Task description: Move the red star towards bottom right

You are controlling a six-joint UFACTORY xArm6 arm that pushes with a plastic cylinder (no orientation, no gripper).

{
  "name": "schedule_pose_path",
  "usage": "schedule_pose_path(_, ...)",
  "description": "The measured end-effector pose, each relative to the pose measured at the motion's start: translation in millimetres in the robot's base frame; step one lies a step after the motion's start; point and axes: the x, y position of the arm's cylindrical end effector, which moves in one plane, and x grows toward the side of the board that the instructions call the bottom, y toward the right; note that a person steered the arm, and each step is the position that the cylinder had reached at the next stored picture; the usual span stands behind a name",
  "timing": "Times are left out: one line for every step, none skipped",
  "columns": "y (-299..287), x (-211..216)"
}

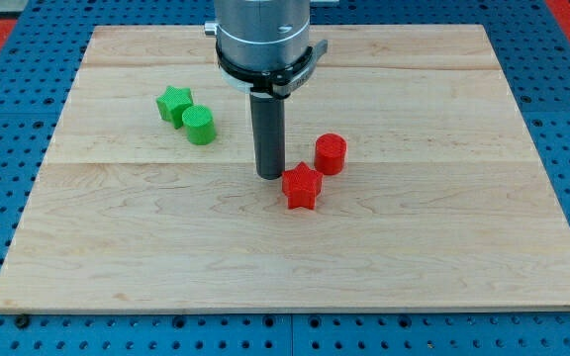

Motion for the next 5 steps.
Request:
schedule_pose_path(0,0)
schedule_pose_path(0,0)
schedule_pose_path(-2,12)
schedule_pose_path(32,45)
schedule_pose_path(43,47)
